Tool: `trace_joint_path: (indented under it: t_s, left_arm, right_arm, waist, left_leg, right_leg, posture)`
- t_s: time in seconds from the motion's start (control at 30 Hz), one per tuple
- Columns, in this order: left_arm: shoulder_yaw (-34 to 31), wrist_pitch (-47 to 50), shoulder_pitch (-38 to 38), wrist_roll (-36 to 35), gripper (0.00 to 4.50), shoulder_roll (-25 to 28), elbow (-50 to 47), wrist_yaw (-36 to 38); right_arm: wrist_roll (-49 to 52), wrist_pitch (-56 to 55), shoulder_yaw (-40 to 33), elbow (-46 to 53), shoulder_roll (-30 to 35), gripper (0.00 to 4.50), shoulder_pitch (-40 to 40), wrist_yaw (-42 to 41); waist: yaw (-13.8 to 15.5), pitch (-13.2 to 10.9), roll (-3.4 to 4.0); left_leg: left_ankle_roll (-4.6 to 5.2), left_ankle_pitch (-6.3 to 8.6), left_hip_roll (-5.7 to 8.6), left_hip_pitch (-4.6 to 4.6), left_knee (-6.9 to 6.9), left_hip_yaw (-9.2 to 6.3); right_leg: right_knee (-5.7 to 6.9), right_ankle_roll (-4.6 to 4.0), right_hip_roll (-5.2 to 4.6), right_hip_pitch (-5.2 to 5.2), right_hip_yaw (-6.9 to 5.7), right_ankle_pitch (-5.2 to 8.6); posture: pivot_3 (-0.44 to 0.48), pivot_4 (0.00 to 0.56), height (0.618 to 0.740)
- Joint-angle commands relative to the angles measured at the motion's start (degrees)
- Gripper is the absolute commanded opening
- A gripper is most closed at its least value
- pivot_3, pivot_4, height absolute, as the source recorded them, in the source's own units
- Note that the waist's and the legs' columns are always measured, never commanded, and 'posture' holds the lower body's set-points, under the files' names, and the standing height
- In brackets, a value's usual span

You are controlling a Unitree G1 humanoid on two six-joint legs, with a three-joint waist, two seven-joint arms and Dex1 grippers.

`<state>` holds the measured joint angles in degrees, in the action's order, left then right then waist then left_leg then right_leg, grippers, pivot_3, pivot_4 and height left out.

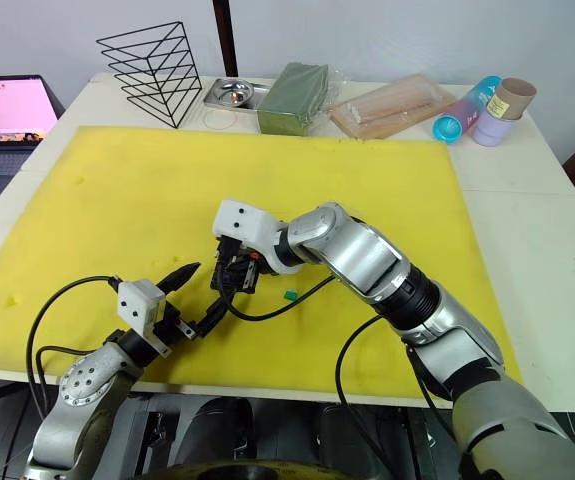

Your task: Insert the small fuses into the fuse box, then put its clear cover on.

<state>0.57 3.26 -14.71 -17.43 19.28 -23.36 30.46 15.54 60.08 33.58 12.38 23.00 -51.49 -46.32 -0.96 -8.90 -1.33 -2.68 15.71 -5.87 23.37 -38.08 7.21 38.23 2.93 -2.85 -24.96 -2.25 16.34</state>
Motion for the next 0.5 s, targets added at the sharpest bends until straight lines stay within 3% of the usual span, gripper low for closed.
trace_joint_path:
  t_s: [0.03,0.33,0.5]
  left_arm:
    - [0.0,-1.2,0.0,0.3,4.48,0.1,-1.0,0.2]
    - [0.1,-1.4,0.0,0.3,4.48,-0.2,-1.1,0.1]
    - [0.1,-1.6,0.0,0.4,4.5,-0.3,-0.9,0.1]
  right_arm:
    - [-0.8,-1.4,0.7,1.8,0.5,0.0,0.0,-0.7]
    - [-1.4,-2.5,0.4,1.0,0.1,0.0,0.0,-1.4]
    - [-1.5,-2.6,0.1,0.8,-0.2,1.39,0.1,-1.3]
  waist:
    - [0.0,0.0,0.0]
    - [0.0,0.0,0.0]
    - [0.0,0.0,0.0]
  left_leg:
    - [0.0,0.0,0.0,0.0,0.0,0.0]
    - [0.0,0.0,0.0,0.0,0.0,0.0]
    - [0.0,0.0,0.0,0.0,0.0,0.0]
  right_leg:
    - [0.0,0.0,0.0,0.0,0.0,0.0]
    - [0.0,0.0,0.0,0.0,0.0,0.0]
    - [0.0,0.0,0.0,0.0,0.0,0.0]
  posture:
    - [0.0,0.15,0.74]
    - [0.0,0.15,0.74]
    - [0.0,0.15,0.74]
